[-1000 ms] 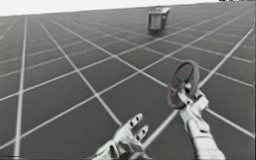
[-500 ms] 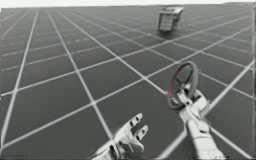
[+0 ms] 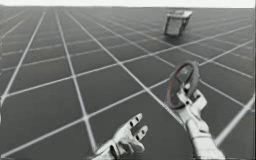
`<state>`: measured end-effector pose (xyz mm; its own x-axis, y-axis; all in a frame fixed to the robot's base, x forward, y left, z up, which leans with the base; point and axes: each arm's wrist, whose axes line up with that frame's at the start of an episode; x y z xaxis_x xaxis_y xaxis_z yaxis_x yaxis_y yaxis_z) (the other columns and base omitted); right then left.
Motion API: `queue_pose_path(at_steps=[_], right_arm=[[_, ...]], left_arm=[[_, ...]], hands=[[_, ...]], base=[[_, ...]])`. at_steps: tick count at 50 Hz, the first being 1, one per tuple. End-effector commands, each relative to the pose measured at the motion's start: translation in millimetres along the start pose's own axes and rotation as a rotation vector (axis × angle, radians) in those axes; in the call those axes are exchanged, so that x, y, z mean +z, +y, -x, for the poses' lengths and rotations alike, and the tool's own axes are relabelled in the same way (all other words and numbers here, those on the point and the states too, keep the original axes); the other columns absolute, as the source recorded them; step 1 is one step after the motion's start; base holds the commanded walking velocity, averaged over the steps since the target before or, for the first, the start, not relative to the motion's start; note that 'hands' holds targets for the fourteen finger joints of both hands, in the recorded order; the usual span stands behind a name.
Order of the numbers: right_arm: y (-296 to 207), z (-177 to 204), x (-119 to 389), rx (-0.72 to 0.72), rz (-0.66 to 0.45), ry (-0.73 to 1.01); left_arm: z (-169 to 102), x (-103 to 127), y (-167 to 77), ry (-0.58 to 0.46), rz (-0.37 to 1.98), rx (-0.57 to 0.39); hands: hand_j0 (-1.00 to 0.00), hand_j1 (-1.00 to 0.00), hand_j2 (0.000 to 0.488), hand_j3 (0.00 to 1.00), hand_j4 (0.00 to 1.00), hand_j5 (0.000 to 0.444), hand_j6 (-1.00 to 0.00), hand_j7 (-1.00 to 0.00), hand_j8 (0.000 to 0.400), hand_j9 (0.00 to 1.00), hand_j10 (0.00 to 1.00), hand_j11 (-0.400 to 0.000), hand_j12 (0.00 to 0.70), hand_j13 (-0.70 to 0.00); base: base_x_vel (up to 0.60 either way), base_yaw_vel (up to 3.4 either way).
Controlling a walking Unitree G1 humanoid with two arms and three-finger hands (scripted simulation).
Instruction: Pick up and drop off the object
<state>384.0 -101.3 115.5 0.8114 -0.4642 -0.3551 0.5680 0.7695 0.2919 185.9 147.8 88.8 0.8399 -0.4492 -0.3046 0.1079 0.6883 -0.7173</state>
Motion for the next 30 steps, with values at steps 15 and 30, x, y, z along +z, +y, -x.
queue_pose_path(at_steps=[15, 30], right_arm=[[0.9, 1.8, 11.4, 0.021, -0.039, -0.03], [0.9, 1.8, 11.4, 0.021, -0.039, -0.03]], left_arm=[[0.3, 2.4, -5.8, -0.004, -0.023, -0.005], [0.3, 2.4, -5.8, -0.004, -0.023, -0.005]], hands=[[0.0, 0.0, 0.0, 1.0, 1.0, 0.0, 0.0, 0.0, 0.0, 1.0, 1.0, -0.4, 0.0, -0.7], [0.0, 0.0, 0.0, 1.0, 1.0, 0.0, 0.0, 0.0, 0.0, 1.0, 1.0, -0.4, 0.0, -0.7]], base=[[0.56, 0.07], [0.58, 0.04]])
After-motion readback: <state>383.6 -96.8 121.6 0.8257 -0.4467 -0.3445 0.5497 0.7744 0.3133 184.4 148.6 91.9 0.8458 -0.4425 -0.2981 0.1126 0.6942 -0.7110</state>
